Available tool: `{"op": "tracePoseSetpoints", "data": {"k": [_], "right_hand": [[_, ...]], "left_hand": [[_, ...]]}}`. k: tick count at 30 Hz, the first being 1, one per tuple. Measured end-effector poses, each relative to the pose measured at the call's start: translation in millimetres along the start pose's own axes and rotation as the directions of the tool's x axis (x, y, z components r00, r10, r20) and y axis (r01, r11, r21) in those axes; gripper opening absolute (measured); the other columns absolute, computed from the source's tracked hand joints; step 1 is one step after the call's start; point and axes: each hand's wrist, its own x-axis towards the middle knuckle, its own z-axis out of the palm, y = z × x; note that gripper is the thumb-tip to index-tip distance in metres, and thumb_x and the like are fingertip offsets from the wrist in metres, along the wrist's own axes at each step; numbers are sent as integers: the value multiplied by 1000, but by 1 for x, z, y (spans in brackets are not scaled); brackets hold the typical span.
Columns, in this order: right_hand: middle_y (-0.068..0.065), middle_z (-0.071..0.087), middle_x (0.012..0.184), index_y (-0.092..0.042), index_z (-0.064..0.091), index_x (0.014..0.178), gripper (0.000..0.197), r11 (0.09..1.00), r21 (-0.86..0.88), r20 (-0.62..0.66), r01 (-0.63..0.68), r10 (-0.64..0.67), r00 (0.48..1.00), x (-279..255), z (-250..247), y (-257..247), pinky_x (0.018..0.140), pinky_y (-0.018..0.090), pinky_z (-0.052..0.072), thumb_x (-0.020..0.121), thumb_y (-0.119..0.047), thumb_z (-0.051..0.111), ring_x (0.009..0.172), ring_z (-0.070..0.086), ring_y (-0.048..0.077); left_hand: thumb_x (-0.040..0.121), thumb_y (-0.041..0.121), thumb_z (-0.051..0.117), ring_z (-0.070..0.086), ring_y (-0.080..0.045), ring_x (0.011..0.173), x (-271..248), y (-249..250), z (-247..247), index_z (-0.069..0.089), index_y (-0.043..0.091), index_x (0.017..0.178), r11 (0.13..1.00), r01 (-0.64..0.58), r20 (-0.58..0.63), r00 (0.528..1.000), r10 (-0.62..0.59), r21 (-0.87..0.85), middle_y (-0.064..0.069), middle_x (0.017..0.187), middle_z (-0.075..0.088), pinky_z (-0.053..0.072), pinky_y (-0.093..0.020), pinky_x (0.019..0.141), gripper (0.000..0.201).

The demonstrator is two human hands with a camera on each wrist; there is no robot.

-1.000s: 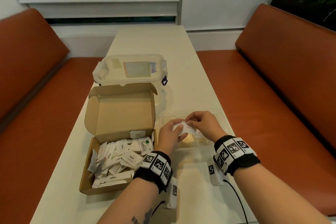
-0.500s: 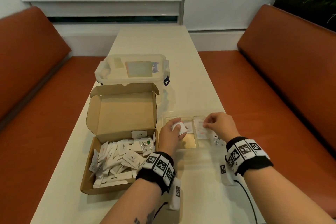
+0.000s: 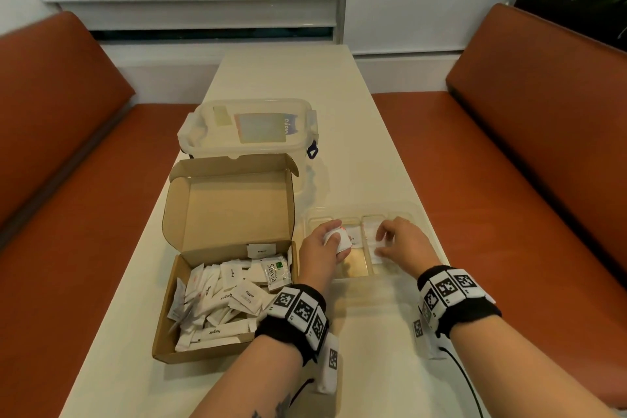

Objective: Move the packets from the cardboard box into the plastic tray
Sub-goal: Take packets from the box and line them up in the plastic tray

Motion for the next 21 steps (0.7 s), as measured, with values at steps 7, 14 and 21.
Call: {"op": "tracePoseSetpoints", "data": {"k": [7, 14, 21], "right_hand": [[-7, 42, 75, -24, 40, 63, 34, 994, -111, 6, 9, -8, 1000, 4, 7, 1, 52, 18, 30, 77, -11, 68, 65, 43, 12], [-2, 51, 80, -18, 49, 74, 18, 999, -32, -50, 2, -4, 999, 1, 5, -5, 56, 24, 35, 78, -15, 67, 73, 50, 17], [-13, 58, 91, -32, 67, 99, 23, 910, 372, -54, 185, -178, 983, -9, -6, -42, 65, 13, 39, 79, -24, 73, 73, 51, 3]], "left_hand": [[96, -1, 46, 59, -23, 105, 1, 1, 1, 63, 11, 112, 1000, 9, 23, 1000, -9, 9, -10, 119, 54, 58, -20, 71, 26], [98, 6, 44, 57, -22, 100, 0, 4, 1, 63, 10, 106, 991, 81, 45, 996, -77, -108, -5, 109, 53, 59, -23, 65, 21], [84, -17, 32, 62, -19, 93, -3, 10, -2, 60, 9, 119, 972, 177, 139, 978, -156, -157, -13, 133, 44, 59, -26, 71, 52]]}}
